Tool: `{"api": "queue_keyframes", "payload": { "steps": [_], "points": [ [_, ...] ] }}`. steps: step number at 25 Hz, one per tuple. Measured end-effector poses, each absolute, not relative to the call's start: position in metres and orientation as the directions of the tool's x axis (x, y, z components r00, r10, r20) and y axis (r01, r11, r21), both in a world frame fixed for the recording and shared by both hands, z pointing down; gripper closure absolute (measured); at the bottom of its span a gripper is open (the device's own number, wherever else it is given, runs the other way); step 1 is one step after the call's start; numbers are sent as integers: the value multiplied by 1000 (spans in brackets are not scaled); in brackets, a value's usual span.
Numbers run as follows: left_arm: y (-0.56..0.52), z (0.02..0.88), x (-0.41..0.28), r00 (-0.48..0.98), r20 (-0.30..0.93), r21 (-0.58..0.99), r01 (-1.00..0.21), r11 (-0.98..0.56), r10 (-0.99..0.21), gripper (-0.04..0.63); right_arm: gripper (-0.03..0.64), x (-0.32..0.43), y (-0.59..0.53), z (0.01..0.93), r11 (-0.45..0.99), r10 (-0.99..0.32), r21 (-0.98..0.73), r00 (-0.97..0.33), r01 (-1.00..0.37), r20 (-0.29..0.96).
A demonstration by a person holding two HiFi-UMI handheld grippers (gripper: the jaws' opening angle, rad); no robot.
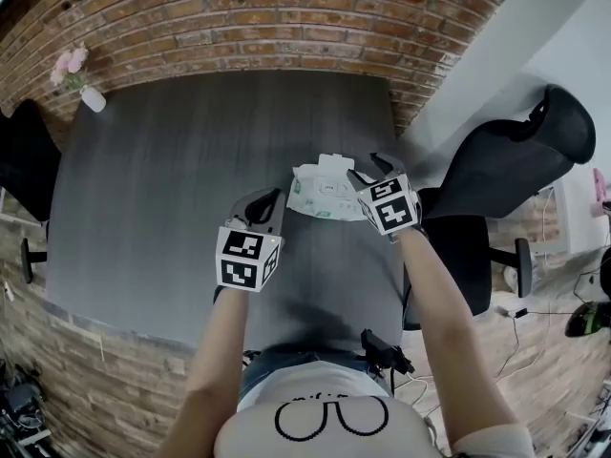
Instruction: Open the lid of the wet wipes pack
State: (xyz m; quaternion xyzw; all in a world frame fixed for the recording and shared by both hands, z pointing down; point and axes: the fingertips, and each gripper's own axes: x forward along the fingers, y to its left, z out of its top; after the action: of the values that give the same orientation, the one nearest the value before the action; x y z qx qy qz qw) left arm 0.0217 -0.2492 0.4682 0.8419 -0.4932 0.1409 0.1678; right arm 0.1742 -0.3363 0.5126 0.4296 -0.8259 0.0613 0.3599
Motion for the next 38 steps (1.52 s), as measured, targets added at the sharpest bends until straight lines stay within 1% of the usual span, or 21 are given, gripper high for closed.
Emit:
{"api": "queue_keyframes", "payload": {
  "steps": [4, 7, 10, 12, 13, 14, 15, 20, 25, 29, 32, 35, 38],
  "points": [
    [-240, 444, 22, 487, 356, 135, -871, -472, -797, 597, 399, 173, -311, 476, 608, -708, 229, -389, -760, 589],
    [-234, 425, 22, 499, 314, 128, -865, -484, -808, 597, 459, 170, -291, 446, 589, -747, 267, -389, -762, 539],
    [-226, 406, 22, 510, 271, 118, -859, -498, -816, 597, 489, 167, -267, 418, 554, -782, 265, -384, -789, 491],
    [-219, 393, 22, 515, 243, 109, -856, -505, -822, 597, 528, 165, -251, 400, 524, -806, 252, -378, -814, 457],
    [-216, 387, 22, 518, 228, 103, -855, -508, -825, 597, 555, 165, -243, 392, 508, -818, 247, -372, -825, 438],
    [-213, 380, 21, 520, 211, 96, -854, -511, -828, 597, 596, 164, -235, 383, 493, -830, 243, -367, -835, 420],
    [-210, 373, 21, 522, 191, 90, -853, -515, -831, 597, 612, 163, -228, 376, 482, -839, 238, -364, -843, 405],
    [-198, 333, 15, 523, 75, 43, -852, -521, -849, 597, 615, 163, -190, 342, 423, -881, 182, -355, -888, 313],
    [-187, 309, 17, 536, -4, 10, -844, -536, -844, 597, 615, 167, -168, 321, 366, -923, 221, -323, -904, 208],
    [-182, 303, 15, 547, -18, 3, -837, -547, -837, 597, 615, 173, -158, 315, 341, -934, 183, -311, -922, 174],
    [-181, 297, 15, 548, -26, 14, -836, -548, -836, 597, 615, 173, -151, 303, 345, -937, 214, -323, -914, 131],
    [-180, 289, 15, 553, -42, 4, -833, -554, -832, 597, 614, 175, -147, 290, 308, -951, 261, -301, -915, 68],
    [-178, 284, 17, 561, -54, -14, -828, -561, -826, 597, 615, 176, -147, 288, 308, -951, 252, -301, -917, 68]
  ]
}}
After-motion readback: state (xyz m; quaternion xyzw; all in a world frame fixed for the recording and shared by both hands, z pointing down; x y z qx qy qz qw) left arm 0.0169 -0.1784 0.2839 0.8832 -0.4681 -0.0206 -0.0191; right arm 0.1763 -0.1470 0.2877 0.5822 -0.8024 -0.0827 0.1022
